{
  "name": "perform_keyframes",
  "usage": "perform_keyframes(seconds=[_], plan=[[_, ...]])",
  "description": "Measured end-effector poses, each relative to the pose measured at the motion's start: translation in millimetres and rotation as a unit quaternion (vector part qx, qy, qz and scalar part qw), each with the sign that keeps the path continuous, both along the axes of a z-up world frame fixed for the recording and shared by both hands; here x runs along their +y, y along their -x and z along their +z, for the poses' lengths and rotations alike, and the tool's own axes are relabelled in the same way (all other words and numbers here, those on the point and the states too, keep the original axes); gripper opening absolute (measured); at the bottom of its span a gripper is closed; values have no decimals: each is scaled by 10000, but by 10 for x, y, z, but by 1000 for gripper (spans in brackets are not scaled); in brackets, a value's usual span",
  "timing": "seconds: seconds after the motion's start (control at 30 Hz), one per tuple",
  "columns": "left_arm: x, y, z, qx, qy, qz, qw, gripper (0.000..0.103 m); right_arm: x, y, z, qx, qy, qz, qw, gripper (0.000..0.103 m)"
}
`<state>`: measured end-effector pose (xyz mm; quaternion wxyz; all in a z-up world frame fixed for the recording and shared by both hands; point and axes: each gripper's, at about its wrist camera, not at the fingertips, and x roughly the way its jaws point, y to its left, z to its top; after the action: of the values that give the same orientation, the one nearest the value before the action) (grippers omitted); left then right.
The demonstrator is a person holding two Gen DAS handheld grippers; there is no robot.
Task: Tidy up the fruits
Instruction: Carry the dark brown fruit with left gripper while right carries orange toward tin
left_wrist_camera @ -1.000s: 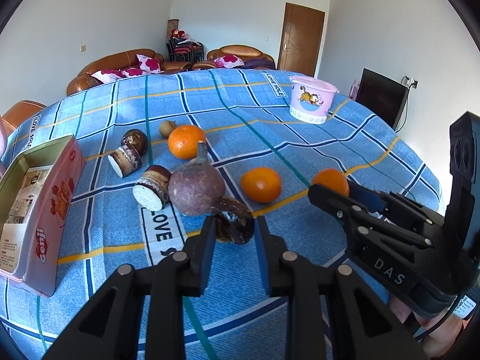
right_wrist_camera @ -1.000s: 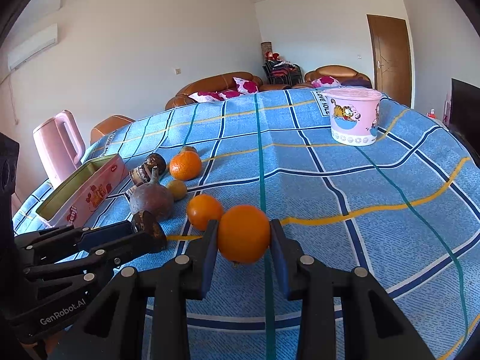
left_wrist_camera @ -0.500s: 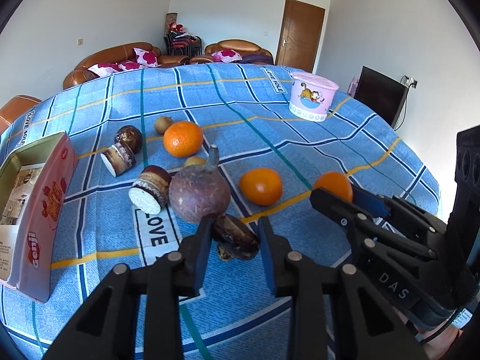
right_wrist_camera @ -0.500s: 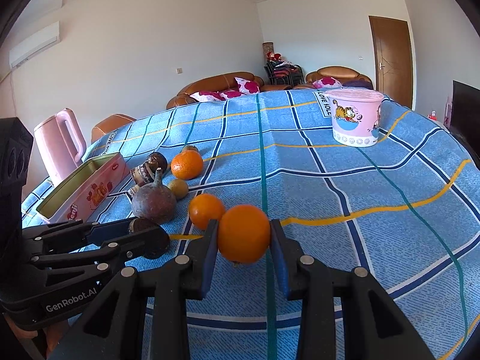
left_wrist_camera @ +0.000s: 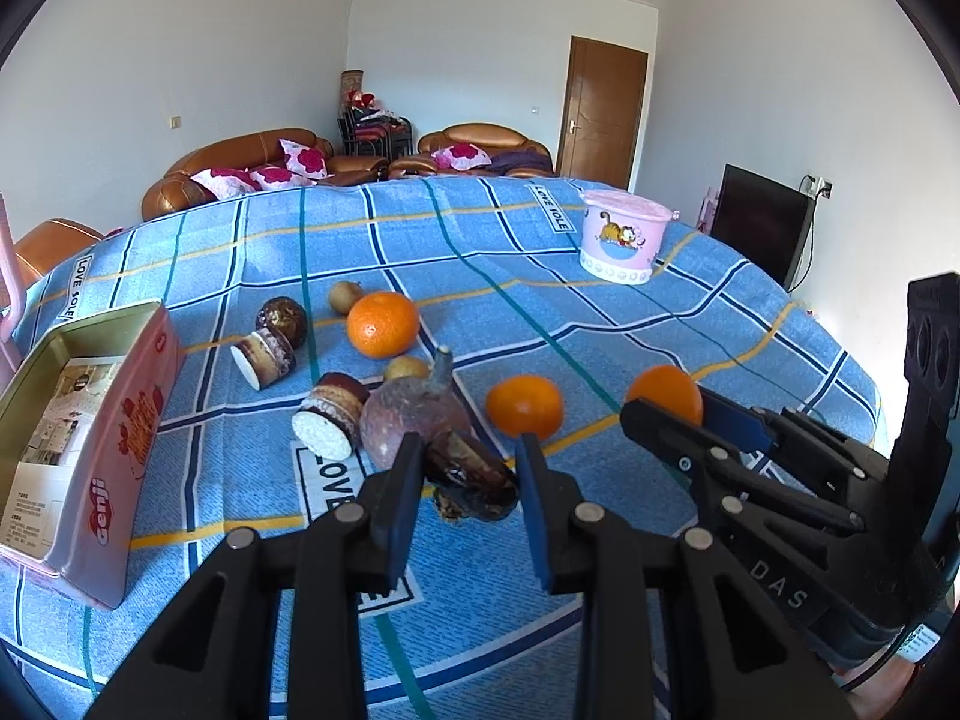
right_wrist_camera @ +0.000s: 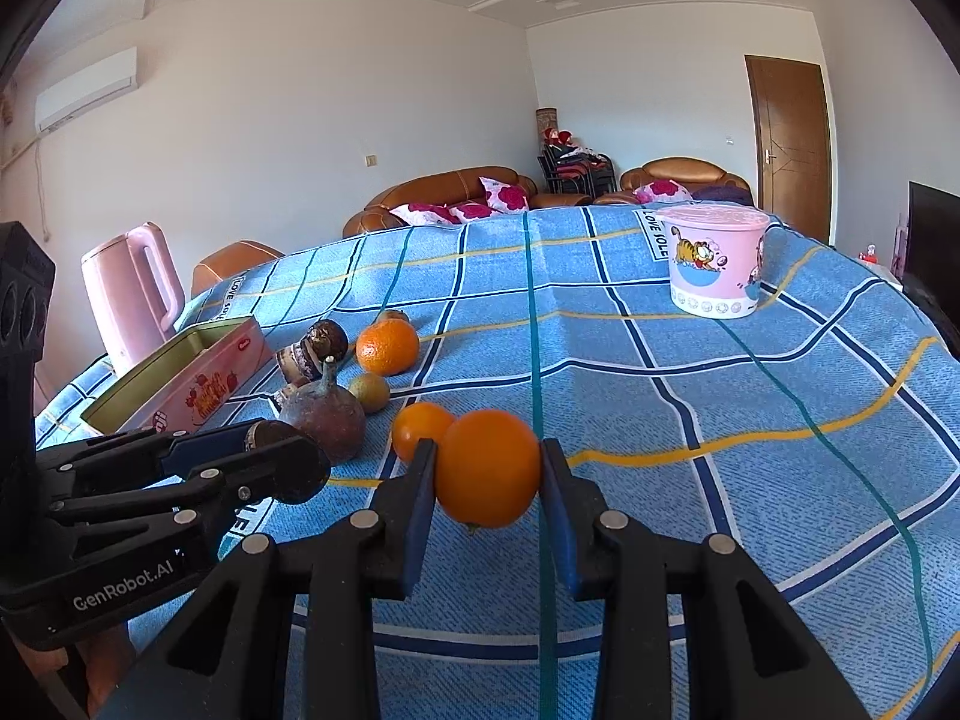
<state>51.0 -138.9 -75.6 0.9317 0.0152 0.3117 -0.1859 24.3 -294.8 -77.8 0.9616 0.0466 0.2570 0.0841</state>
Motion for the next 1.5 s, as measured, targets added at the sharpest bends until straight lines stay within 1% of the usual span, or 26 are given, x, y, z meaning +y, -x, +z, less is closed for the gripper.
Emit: perform_keyframes(seconds=[0.2, 0.43, 1.07, 1.33, 1.5], plan=[[-6, 48, 34, -226, -34, 41, 9997, 33, 32, 53, 20, -203, 86, 46, 9997, 36], [-9, 98, 63, -442, -52, 75, 9990, 33, 32, 83, 27, -331, 90, 93, 9994, 36], [9, 186, 106, -783, 13, 152, 9968, 33, 49, 209, 44, -740, 140, 183, 9970, 36], [6, 255, 141, -1021, 10, 168, 9946, 33, 66, 301, 54, -1035, 161, 321, 9940, 36], [61, 276, 175, -1087, 30, 231, 9938, 33, 91, 290, 58, -970, 253, 293, 9945, 36]])
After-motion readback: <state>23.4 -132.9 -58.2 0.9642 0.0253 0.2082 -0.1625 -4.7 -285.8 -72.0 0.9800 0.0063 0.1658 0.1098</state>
